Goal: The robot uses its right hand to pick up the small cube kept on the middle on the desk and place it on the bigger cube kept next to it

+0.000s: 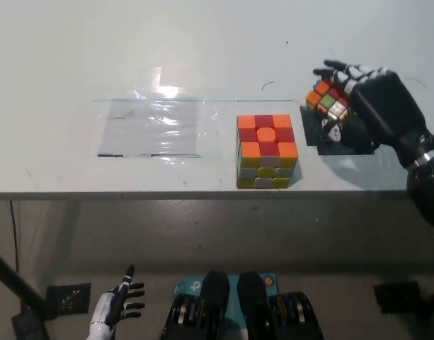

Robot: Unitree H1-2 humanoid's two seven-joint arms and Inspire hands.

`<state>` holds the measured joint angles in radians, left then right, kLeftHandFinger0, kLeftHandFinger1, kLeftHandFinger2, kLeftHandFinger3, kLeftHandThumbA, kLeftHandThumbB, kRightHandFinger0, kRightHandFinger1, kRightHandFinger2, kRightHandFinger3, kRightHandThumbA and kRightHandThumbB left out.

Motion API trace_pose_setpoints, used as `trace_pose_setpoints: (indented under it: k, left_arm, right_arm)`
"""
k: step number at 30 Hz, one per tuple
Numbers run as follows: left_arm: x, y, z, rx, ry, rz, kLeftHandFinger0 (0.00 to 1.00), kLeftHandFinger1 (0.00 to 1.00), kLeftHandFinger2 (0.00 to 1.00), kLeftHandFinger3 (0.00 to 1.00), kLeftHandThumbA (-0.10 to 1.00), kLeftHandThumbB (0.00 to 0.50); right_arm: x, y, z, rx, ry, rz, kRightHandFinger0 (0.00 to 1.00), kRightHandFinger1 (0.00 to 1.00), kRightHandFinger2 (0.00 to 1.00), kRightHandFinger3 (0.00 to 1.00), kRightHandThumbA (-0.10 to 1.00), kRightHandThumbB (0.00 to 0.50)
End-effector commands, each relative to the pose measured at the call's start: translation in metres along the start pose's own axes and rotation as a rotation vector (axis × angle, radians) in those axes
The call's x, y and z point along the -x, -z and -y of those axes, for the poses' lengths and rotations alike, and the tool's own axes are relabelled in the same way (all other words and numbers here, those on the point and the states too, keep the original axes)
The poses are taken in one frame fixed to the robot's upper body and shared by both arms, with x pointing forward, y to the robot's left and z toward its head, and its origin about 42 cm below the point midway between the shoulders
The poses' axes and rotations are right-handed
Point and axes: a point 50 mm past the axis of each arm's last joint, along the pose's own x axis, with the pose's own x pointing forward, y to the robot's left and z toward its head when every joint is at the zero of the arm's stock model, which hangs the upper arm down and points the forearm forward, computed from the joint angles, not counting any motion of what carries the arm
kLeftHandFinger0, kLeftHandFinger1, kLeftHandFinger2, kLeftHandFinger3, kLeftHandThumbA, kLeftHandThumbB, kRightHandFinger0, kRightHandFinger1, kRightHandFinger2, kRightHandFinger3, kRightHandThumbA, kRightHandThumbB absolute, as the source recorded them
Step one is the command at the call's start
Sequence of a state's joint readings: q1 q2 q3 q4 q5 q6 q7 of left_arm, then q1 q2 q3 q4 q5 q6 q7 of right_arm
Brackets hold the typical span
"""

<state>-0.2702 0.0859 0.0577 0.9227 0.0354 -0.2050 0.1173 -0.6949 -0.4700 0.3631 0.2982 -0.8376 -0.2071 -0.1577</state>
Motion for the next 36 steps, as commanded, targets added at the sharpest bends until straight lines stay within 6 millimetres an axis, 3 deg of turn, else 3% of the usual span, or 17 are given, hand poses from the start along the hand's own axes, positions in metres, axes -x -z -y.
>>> trace_pose_setpoints:
  k: [1, 4, 6, 8, 13, 14, 15, 17, 18, 19, 20, 22, 24, 27, 31, 34, 36]
  left_arm:
    - [-0.003, -0.007, -0.006, -0.025, -0.008, 0.029, 0.75, 0.7, 0.77, 0.75, 0.95, 0.086]
    - [-0.002, -0.006, -0.007, -0.017, -0.009, 0.03, 0.7, 0.65, 0.72, 0.71, 0.94, 0.077]
    - [-0.001, -0.006, -0.007, -0.011, -0.015, 0.025, 0.63, 0.59, 0.68, 0.67, 0.92, 0.094]
    - [0.0, -0.005, -0.007, -0.006, -0.014, 0.019, 0.71, 0.65, 0.71, 0.69, 0.92, 0.093]
    - [0.0, -0.003, -0.008, 0.009, -0.014, 0.015, 0.73, 0.66, 0.72, 0.68, 0.9, 0.1]
    - [0.0, -0.004, -0.008, 0.016, -0.011, 0.015, 0.62, 0.57, 0.64, 0.61, 0.88, 0.093]
    - [0.001, -0.003, -0.007, 0.025, -0.017, 0.014, 0.64, 0.58, 0.66, 0.64, 0.87, 0.095]
    - [0.001, -0.003, -0.007, 0.017, -0.019, 0.026, 0.62, 0.56, 0.63, 0.62, 0.86, 0.091]
    - [0.001, -0.003, -0.007, 0.022, -0.022, 0.027, 0.6, 0.54, 0.62, 0.61, 0.85, 0.09]
    - [0.001, -0.003, -0.007, -0.003, -0.024, 0.024, 0.64, 0.57, 0.63, 0.59, 0.88, 0.092]
    - [-0.001, -0.006, -0.008, -0.016, -0.026, 0.02, 0.68, 0.61, 0.66, 0.61, 0.9, 0.108]
    - [-0.001, -0.007, -0.007, -0.014, -0.027, 0.017, 0.73, 0.64, 0.69, 0.63, 0.9, 0.091]
    - [-0.001, -0.008, -0.007, -0.021, -0.024, 0.015, 0.71, 0.62, 0.69, 0.64, 0.92, 0.082]
    - [-0.002, -0.011, -0.005, -0.027, -0.023, 0.012, 0.75, 0.66, 0.74, 0.73, 0.94, 0.104]
    - [-0.002, -0.01, -0.005, -0.01, -0.021, 0.02, 0.66, 0.61, 0.71, 0.68, 0.91, 0.099]
    - [-0.005, -0.014, -0.007, -0.011, -0.018, 0.042, 0.64, 0.58, 0.65, 0.64, 0.92, 0.096]
    - [-0.006, -0.015, -0.007, -0.018, -0.012, 0.042, 0.71, 0.64, 0.7, 0.67, 0.94, 0.098]
  right_arm:
    - [-0.027, -0.016, 0.041, -0.017, 0.102, 0.07, 0.0, 0.1, 0.45, 0.05, -0.1, 0.094]
    - [-0.031, -0.029, 0.043, -0.034, 0.096, 0.093, 0.0, 0.06, 0.39, 0.08, -0.1, 0.136]
    - [-0.034, -0.037, 0.044, -0.033, 0.102, 0.115, 0.0, 0.02, 0.34, 0.05, -0.1, 0.181]
    - [-0.035, -0.045, 0.041, -0.058, 0.117, 0.13, 0.0, 0.0, 0.29, 0.02, -0.1, 0.204]
    - [-0.037, -0.058, 0.037, -0.082, 0.108, 0.137, 0.01, 0.06, 0.37, 0.05, -0.1, 0.226]
    - [-0.037, -0.061, 0.036, -0.085, 0.102, 0.134, 0.0, 0.11, 0.43, 0.07, -0.1, 0.231]
    - [-0.037, -0.067, 0.034, -0.101, 0.097, 0.136, 0.0, 0.13, 0.46, 0.08, -0.1, 0.245]
    - [-0.036, -0.071, 0.029, -0.107, 0.09, 0.145, 0.0, 0.16, 0.52, 0.16, -0.1, 0.225]
    - [-0.036, -0.072, 0.028, -0.105, 0.09, 0.147, 0.0, 0.18, 0.53, 0.2, -0.1, 0.269]
    - [-0.035, -0.075, 0.02, -0.094, 0.088, 0.16, 0.0, 0.15, 0.52, 0.2, -0.1, 0.203]
    - [-0.035, -0.075, 0.018, -0.104, 0.08, 0.153, 0.0, 0.18, 0.56, 0.23, -0.1, 0.176]
    - [-0.035, -0.076, 0.016, -0.108, 0.078, 0.155, 0.0, 0.2, 0.59, 0.24, -0.1, 0.187]
    - [-0.032, -0.077, 0.007, -0.112, 0.072, 0.16, 0.0, 0.22, 0.61, 0.27, -0.1, 0.2]
    - [-0.031, -0.075, 0.004, -0.121, 0.061, 0.159, 0.0, 0.27, 0.65, 0.33, -0.1, 0.16]
    - [-0.027, -0.074, -0.002, -0.137, 0.039, 0.135, 0.0, 0.29, 0.67, 0.36, -0.1, 0.146]
    - [-0.021, -0.069, -0.009, -0.154, 0.02, 0.099, 0.0, 0.24, 0.6, 0.34, -0.1, 0.157]
    - [-0.019, -0.068, -0.01, -0.156, 0.013, 0.093, 0.0, 0.22, 0.58, 0.32, -0.1, 0.136]
